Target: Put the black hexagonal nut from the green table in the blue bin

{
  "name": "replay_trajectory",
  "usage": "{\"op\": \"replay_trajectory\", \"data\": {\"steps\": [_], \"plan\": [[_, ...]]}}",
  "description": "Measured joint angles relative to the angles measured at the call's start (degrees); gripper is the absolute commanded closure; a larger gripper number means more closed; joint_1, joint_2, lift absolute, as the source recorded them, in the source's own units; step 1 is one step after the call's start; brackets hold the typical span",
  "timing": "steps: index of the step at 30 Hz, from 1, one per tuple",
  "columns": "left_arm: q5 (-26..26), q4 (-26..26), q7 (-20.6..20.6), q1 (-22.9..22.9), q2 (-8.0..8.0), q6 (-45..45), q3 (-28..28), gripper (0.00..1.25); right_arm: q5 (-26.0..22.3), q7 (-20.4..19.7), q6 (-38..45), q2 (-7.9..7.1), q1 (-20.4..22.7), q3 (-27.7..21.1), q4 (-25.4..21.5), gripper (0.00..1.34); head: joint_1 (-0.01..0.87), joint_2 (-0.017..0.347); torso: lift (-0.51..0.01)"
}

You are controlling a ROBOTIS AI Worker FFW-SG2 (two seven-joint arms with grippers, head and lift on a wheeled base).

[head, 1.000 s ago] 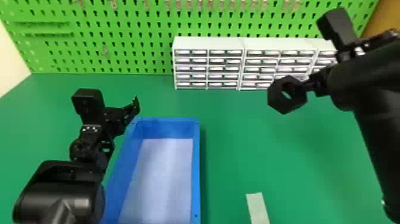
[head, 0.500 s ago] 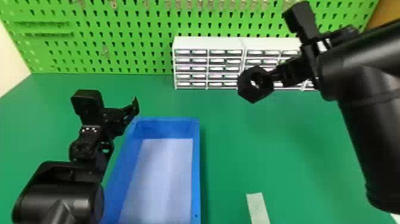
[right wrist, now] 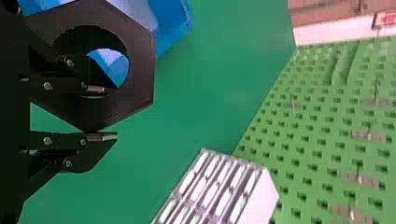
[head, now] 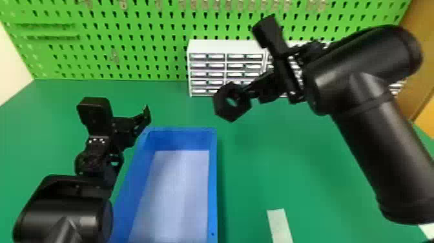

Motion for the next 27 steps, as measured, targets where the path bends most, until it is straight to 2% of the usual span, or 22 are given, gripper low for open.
{"op": "replay_trajectory", "data": {"steps": [12, 27], "plan": [[-0.03, 0.0, 0.0, -0.04, 0.0, 0.0, 0.34, 0.24, -12.91, -6.77, -3.26, 0.62, -0.73, 9.16, 2.63, 1.09, 0.686, 0.051, -0.096], [-0.02, -0.25, -0.09, 0.04, 0.01, 0.0, 0.69, 0.24, -22.99, -12.76, -6.34, 0.85, 0.34, 16.33, 5.45, 1.09, 0.686, 0.051, -0.096]]}}
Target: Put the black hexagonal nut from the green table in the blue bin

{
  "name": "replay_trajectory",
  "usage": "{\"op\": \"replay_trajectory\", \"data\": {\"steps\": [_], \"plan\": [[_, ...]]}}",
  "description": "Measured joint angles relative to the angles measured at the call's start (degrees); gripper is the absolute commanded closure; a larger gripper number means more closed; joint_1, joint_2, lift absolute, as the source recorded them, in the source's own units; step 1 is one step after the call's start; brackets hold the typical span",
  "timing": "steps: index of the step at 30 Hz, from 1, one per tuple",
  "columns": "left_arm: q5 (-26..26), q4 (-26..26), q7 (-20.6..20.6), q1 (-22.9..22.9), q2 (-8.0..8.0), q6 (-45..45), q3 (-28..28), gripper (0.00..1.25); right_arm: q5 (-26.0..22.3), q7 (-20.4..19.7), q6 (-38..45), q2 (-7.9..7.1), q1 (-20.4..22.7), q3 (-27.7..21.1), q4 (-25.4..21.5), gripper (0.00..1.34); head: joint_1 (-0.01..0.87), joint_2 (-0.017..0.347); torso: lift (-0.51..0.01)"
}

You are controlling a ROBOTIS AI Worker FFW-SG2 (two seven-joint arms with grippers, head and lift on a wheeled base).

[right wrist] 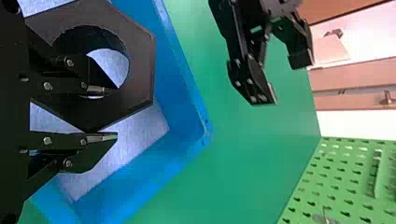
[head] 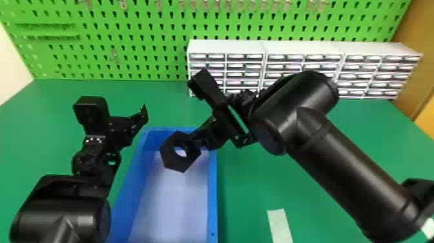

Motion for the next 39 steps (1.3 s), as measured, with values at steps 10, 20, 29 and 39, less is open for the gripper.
{"op": "replay_trajectory", "data": {"steps": [10, 20, 29, 39], "plan": [[-0.02, -0.1, 0.0, 0.14, 0.01, 0.0, 0.07, 0.24, -3.72, -2.65, -2.06, -0.28, 0.11, 3.66, 2.38, 1.09, 0.686, 0.051, -0.096], [-0.02, -0.11, 0.0, 0.14, 0.01, 0.0, 0.03, 0.24, -6.1, -5.03, -3.76, -0.6, 0.2, 6.42, 4.23, 1.09, 0.686, 0.051, -0.096], [-0.02, -0.11, 0.0, 0.21, 0.0, 0.0, -0.02, 0.24, -7.33, -5.79, -4.63, -0.68, 0.25, 7.83, 5.11, 1.09, 0.686, 0.051, -0.096], [-0.02, -0.11, 0.0, 0.22, -0.01, 0.0, -0.02, 0.24, -7.4, -5.83, -4.9, -0.79, 0.26, 7.99, 5.22, 0.49, 0.686, 0.051, -0.096]]}}
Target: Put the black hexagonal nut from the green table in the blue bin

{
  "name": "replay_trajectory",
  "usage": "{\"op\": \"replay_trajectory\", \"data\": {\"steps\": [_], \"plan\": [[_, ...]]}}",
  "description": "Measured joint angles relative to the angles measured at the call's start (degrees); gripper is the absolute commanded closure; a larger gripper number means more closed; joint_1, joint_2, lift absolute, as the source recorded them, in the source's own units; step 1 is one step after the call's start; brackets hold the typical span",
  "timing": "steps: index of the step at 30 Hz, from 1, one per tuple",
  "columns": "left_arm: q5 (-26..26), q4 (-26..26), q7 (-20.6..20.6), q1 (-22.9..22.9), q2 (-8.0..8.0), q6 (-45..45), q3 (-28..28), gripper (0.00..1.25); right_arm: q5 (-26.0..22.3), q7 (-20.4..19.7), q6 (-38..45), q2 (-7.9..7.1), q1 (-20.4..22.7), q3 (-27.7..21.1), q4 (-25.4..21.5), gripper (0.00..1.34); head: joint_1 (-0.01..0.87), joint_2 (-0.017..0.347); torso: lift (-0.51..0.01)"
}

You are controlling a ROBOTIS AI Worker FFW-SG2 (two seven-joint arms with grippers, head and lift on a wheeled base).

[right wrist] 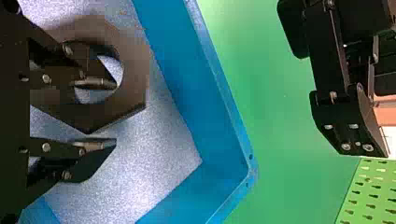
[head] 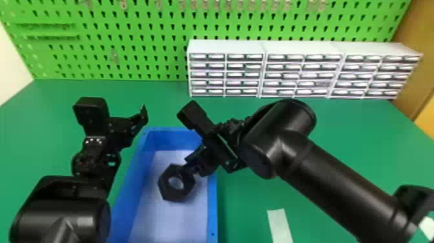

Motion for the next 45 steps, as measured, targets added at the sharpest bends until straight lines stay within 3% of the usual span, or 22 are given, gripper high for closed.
{"op": "replay_trajectory", "data": {"steps": [6, 26, 33, 45], "plan": [[0.0, 0.0, 0.0, -0.07, 0.0, 0.0, 0.0, 0.24, 0.0, 0.0, -0.03, -0.08, -0.04, -0.26, 0.0, 0.33, 0.686, 0.051, -0.096], [0.0, 0.0, 0.0, -0.08, 0.0, 0.02, 0.03, 0.24, 0.25, 0.0, -0.03, -0.23, 0.08, -2.05, -0.28, 0.33, 0.686, 0.051, -0.096], [0.0, -0.1, 0.0, -0.04, 0.0, 0.01, 0.14, 0.24, 3.14, 0.0, 0.42, -0.16, 1.38, -8.19, -3.68, 0.33, 0.686, 0.051, -0.096], [0.0, -0.35, -0.07, 0.08, 0.01, 0.01, 0.36, 0.24, 9.23, 0.0, -3.06, 1.31, 5.13, -20.87, -7.53, 0.33, 0.686, 0.051, -0.096]]}}
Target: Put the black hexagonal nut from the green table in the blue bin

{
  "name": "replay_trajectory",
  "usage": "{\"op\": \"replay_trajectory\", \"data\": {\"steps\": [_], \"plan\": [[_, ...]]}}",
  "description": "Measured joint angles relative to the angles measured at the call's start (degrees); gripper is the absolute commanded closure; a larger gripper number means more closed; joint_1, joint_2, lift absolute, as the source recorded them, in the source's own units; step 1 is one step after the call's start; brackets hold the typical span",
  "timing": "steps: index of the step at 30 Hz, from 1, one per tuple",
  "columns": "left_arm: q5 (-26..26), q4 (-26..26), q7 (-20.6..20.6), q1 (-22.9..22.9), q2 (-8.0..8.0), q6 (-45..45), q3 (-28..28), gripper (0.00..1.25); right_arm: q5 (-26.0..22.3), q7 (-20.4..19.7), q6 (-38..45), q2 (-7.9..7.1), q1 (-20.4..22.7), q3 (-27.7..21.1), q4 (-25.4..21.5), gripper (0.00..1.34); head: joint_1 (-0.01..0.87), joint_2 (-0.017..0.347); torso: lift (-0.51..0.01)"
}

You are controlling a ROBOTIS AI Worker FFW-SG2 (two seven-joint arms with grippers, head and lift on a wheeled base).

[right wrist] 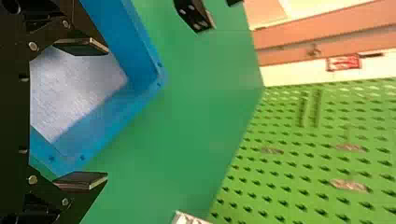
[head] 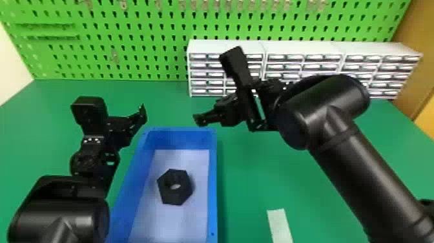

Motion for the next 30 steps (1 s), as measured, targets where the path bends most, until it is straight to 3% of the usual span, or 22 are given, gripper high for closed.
{"op": "replay_trajectory", "data": {"steps": [17, 30], "plan": [[-0.09, -0.43, -0.11, 0.11, -0.01, 0.05, 0.16, 0.24, 3.07, -0.02, -9.29, 0.87, 4.33, -9.89, -0.81, 0.33, 0.686, 0.051, -0.096], [-0.09, -0.51, -0.11, 0.24, -0.01, 0.16, 0.16, 0.24, 4.66, -2.92, -17.33, 1.1, 8.06, -17.41, -0.81, 0.33, 0.686, 0.051, -0.096]]}}
